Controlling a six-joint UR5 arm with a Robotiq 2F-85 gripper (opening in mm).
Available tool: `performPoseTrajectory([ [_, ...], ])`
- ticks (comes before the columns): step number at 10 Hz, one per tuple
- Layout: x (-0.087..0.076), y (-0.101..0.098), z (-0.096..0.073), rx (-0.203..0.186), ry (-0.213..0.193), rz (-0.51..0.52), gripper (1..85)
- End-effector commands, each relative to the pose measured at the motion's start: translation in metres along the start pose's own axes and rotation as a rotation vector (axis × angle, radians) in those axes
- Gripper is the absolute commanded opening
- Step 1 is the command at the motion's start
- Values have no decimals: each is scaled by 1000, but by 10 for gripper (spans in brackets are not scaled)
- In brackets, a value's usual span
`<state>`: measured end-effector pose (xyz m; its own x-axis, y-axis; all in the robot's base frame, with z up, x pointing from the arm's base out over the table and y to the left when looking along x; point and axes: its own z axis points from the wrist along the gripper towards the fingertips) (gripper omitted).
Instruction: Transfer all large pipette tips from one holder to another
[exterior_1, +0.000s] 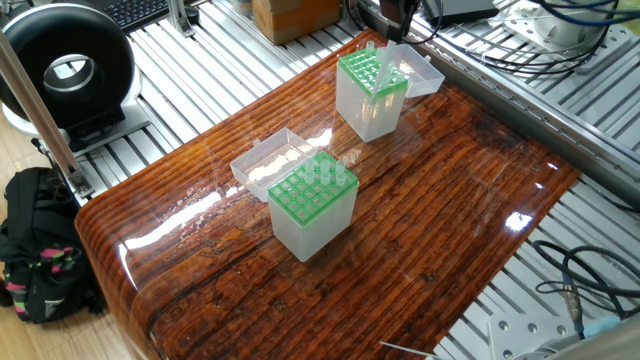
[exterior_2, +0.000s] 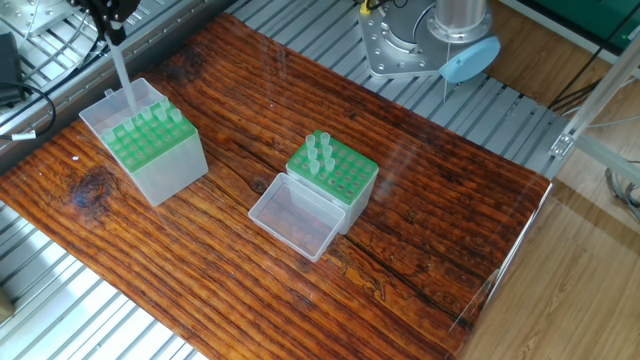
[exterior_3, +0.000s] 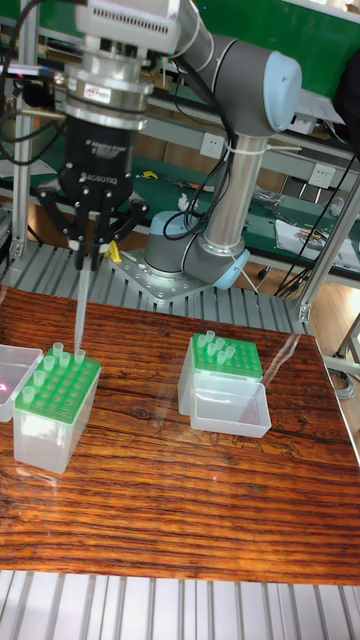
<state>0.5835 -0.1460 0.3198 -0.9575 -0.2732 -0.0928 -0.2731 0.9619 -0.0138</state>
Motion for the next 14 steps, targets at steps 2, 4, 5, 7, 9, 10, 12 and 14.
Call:
performPoseTrajectory([
  [2, -10, -14, 21, 12, -7, -22, 20],
  [4, -11, -16, 35, 7, -16, -25, 20],
  [5, -10, -12, 39, -11, -18, -20, 20],
  [7, -6, -9, 40, -7, -11, -14, 20],
  [9, -5, -8, 40, -5, -8, -11, 20],
  [10, -2, -9, 41, -2, 0, -12, 20],
  [12, 5, -7, 39, -7, 21, -9, 20],
  [14, 12, -5, 39, -11, 35, -4, 17],
])
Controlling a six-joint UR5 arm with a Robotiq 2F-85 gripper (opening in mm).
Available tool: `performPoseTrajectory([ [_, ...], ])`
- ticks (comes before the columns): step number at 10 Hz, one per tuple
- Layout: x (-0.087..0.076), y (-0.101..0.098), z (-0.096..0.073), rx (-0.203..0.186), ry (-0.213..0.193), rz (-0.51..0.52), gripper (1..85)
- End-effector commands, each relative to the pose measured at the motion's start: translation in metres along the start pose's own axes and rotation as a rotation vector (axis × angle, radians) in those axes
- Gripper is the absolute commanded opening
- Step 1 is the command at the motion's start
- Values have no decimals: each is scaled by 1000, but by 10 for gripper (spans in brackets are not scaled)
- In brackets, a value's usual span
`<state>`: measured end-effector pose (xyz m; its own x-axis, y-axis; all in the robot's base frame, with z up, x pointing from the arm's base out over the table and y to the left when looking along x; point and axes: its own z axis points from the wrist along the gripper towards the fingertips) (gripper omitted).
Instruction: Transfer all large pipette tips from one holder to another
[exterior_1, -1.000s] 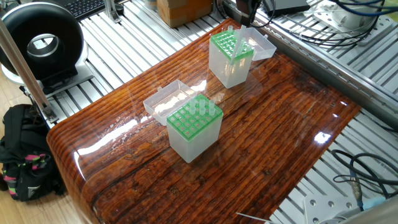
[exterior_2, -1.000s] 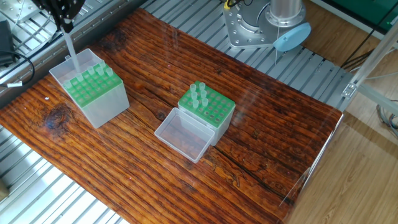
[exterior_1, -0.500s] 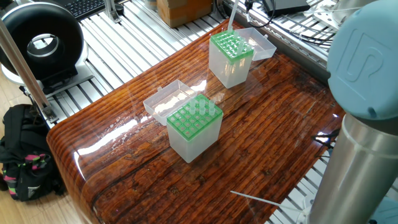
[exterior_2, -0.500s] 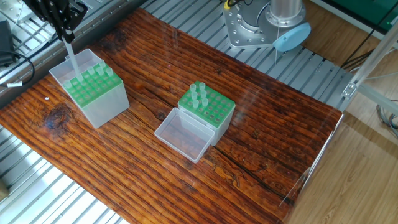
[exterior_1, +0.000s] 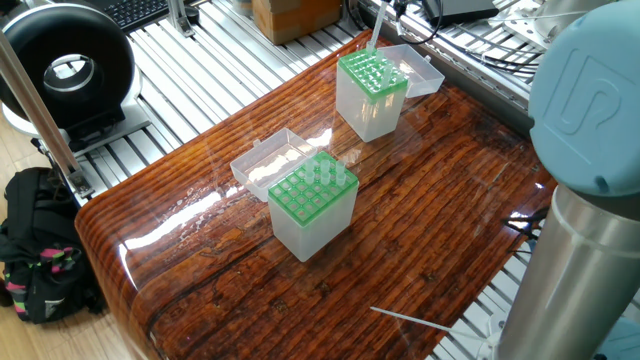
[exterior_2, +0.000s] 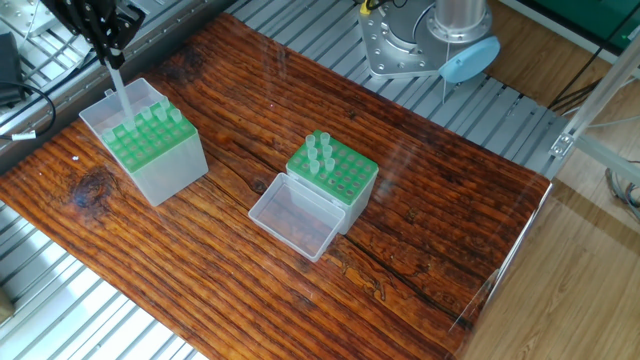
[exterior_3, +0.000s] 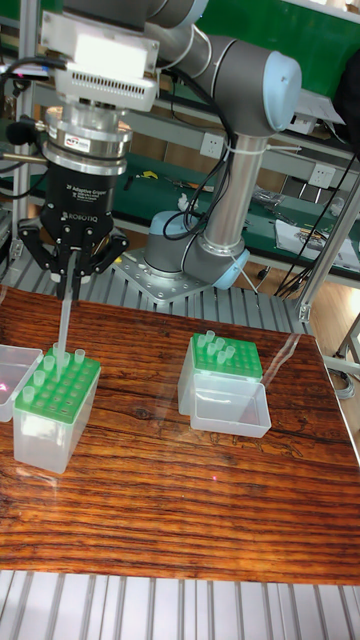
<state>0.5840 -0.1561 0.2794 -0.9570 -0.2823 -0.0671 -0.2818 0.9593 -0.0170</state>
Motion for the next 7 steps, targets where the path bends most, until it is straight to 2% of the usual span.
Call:
performPoseTrajectory([
  [1, 7, 2, 1, -13, 9, -3, 17],
  [5, 8, -1, 3, -15, 5, -9, 17],
  [7, 11, -1, 3, -16, 18, -12, 17],
])
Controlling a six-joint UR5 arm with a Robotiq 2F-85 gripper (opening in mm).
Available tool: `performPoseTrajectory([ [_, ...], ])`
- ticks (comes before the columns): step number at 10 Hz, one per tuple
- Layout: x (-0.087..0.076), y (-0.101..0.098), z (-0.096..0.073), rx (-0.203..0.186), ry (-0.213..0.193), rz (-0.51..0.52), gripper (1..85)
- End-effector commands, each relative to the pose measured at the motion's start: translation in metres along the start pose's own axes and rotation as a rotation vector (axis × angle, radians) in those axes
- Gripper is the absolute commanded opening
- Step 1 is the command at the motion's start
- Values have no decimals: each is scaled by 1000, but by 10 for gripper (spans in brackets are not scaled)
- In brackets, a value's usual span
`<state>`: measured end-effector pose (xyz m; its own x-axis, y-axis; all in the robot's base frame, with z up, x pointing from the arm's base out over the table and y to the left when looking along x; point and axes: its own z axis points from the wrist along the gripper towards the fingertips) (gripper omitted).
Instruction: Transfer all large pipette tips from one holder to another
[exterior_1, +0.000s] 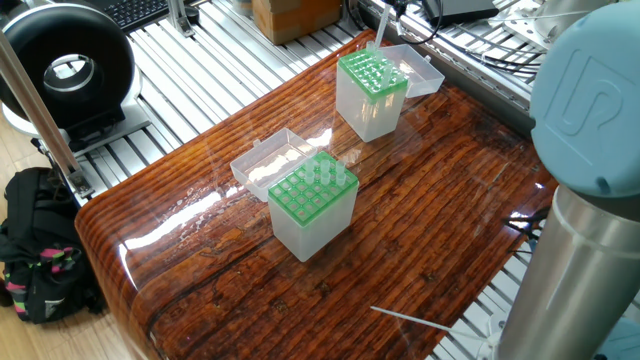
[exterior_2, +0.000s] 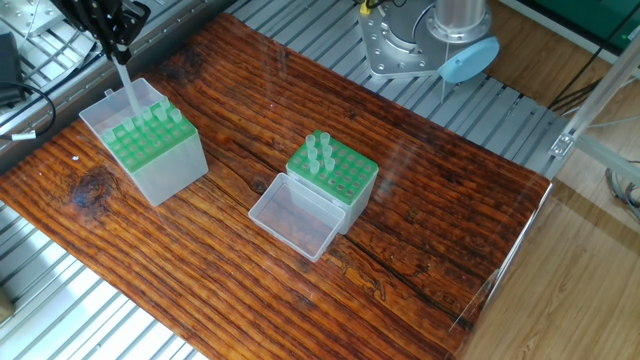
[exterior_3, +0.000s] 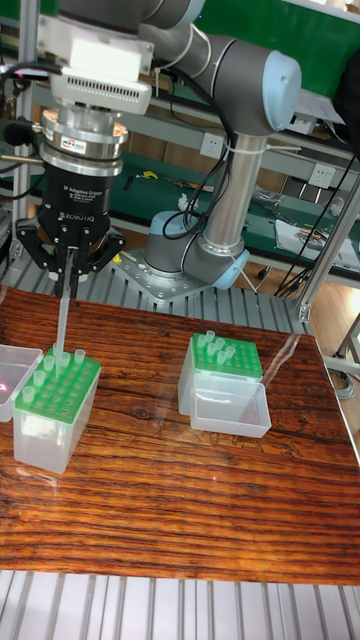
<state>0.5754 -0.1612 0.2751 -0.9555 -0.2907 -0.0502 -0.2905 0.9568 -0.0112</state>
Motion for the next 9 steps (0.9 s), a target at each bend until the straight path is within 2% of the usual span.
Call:
performPoseTrajectory([
  [1, 3, 1, 0, -9, 4, -3, 17],
  [5, 4, -5, 4, -6, 5, -14, 17],
  [9, 1, 0, 3, -13, 1, -11, 20],
])
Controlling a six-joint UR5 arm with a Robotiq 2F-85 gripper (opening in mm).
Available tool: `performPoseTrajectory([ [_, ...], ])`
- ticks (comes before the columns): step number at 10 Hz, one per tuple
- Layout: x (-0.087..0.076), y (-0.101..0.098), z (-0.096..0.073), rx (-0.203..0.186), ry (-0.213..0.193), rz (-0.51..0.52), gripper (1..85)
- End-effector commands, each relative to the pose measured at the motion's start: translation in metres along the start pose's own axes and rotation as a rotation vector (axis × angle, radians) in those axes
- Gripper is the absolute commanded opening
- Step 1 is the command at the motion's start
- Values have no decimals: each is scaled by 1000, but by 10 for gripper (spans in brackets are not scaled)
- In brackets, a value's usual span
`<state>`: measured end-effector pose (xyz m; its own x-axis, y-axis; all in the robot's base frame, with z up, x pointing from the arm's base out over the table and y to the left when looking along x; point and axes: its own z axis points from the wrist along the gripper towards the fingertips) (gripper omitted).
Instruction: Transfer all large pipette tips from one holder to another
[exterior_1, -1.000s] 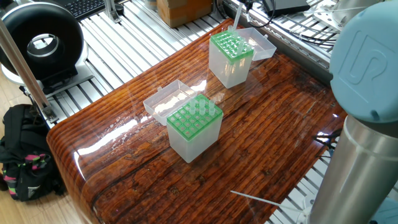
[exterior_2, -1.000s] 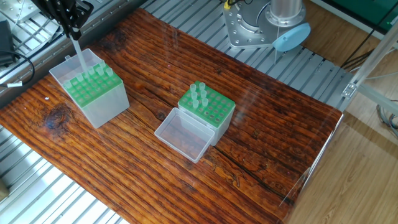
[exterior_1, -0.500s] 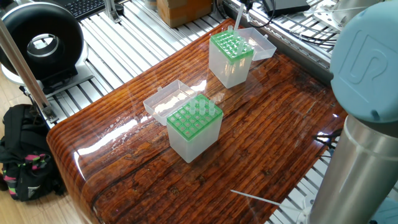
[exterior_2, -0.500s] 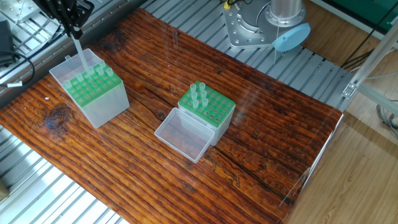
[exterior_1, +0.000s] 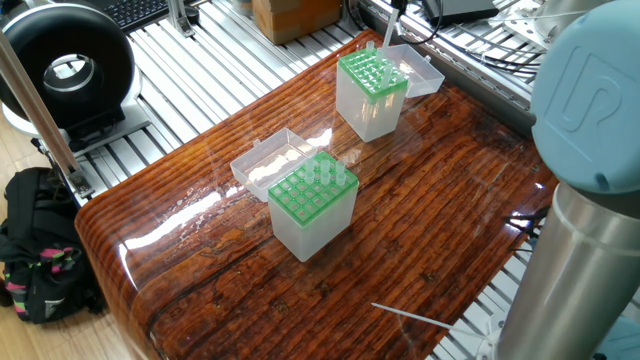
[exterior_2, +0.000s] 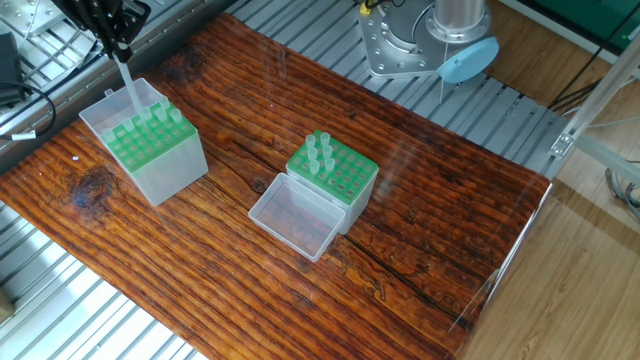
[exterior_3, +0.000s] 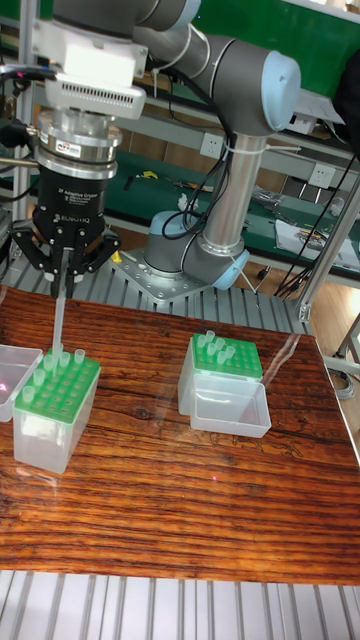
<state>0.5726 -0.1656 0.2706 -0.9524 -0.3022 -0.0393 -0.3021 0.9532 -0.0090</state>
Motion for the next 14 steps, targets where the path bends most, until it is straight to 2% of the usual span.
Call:
performPoseTrajectory([
  [1, -4, 4, 0, -10, -9, 3, 20],
  [11, -7, -1, 12, 4, 3, -33, 33],
  [14, -9, 0, 12, -6, 4, -71, 120],
])
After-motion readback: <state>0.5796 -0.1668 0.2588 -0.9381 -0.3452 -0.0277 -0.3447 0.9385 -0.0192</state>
